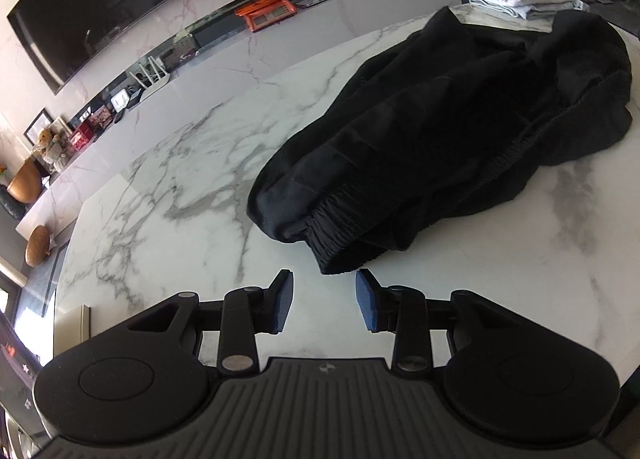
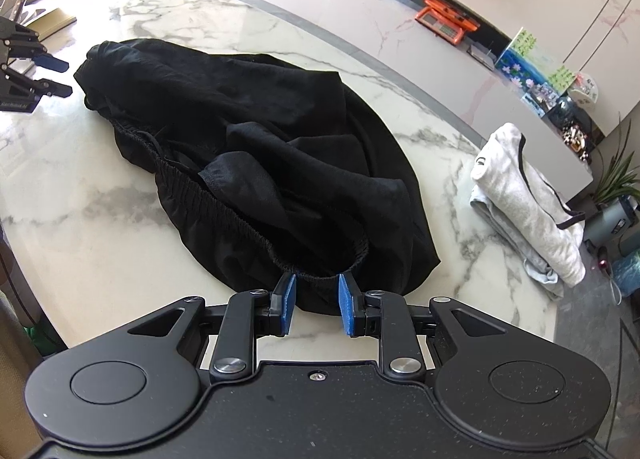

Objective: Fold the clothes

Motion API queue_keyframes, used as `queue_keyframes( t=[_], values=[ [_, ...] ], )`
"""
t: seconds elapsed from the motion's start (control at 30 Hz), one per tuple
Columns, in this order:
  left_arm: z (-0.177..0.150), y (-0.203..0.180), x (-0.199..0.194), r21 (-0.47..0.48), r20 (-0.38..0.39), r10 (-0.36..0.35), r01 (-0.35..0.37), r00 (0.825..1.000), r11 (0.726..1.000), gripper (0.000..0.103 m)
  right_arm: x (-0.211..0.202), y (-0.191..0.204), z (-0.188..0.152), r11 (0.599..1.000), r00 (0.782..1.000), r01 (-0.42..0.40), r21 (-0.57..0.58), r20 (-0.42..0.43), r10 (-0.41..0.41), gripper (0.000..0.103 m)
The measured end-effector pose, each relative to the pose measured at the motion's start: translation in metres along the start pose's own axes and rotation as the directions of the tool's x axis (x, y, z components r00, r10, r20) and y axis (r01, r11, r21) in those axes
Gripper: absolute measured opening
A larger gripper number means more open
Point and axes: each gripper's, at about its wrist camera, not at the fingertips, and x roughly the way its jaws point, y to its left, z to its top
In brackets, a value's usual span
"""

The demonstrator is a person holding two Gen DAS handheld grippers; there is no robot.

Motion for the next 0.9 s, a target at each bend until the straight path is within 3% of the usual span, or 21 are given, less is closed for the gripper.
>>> queue_keyframes(
  t=[0.17,0.27,0.4,0.67,0.9],
  values=[
    [0.007,0.006,0.009,-0.048,0.010,-0.007,0.008,1.000,0.999,0.032,0.007,-0.007,0.006,0.998,0.999,-0.034,0.045,0.003,0.034,0.022],
    [0.011,0.010,0.011,-0.075,0.033,-0.012,0.014,0.999,0.997,0.023,0.008,-0.015,0.011,0.994,0.999,-0.048,0.096,0.013,0.046,0.022],
    [0.014,0.012,0.014,-0.103,0.043,-0.008,0.012,0.999,0.995,0.018,0.016,-0.023,0.019,0.992,1.000,-0.023,0.121,0.001,0.023,0.022],
    [0.017,0.013,0.024,-0.107,0.042,-0.017,0.022,0.999,0.994,0.018,0.054,-0.037,0.025,0.986,0.996,0.015,0.166,-0.084,-0.001,0.022],
    [0.018,0.015,0.037,-0.127,0.030,-0.024,0.028,0.999,0.991,0.019,0.078,-0.046,0.014,0.976,0.988,-0.015,0.217,-0.146,0.047,0.022]
  ],
)
